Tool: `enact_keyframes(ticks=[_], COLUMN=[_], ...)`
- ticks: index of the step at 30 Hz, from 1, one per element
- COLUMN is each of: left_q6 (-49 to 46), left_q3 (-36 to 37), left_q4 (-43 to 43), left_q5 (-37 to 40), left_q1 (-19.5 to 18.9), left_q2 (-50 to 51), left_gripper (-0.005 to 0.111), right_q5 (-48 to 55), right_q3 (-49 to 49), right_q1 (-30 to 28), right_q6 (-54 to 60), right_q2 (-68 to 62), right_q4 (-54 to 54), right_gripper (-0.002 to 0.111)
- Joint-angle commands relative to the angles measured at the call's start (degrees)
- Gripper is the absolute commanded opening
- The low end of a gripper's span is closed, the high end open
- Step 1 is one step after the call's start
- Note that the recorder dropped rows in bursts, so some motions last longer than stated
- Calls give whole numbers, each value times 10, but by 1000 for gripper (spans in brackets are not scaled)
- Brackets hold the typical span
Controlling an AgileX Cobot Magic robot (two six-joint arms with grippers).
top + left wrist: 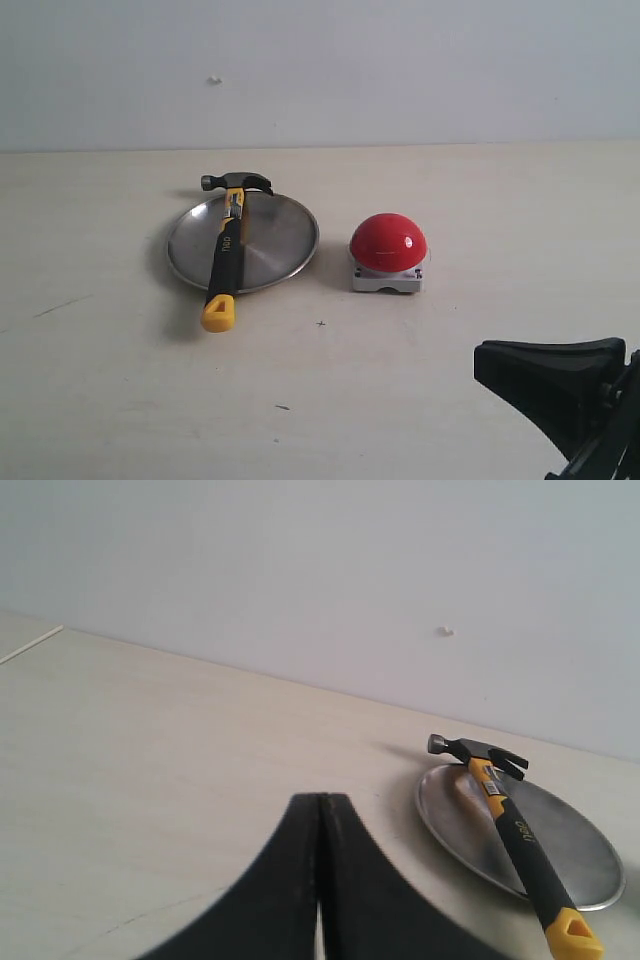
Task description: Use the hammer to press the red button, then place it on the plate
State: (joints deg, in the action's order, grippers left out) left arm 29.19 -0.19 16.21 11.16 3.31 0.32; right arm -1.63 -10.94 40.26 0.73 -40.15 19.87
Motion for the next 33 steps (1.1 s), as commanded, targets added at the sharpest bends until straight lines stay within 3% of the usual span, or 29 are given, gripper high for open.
enact_keyframes(ticks=[1,4,9,20,29,33], left_q6=[-1,-1,-1,-1,-1,-1], left_q3=[2,2,2,2,2,2], left_q4=[1,1,1,1,1,1], left_q5=[1,1,1,1,1,1], left_q1=[-2,-2,-2,-2,-2,-2], left_q2=[-3,-3,-3,-3,-3,-3], left_gripper=[0,0,0,0,0,0], right_q5=[-11,-6,62,67,101,104], right_q3=[3,3,3,3,3,3], right_q1=[1,-9,-109,-307,-409,-418], right_q6=[11,69,72,72,72,72], right_q2=[4,16,72,175,296,323], right_q4=[-8,-7,-7,-7,-7,-27], right_gripper=[0,0,0,0,0,0])
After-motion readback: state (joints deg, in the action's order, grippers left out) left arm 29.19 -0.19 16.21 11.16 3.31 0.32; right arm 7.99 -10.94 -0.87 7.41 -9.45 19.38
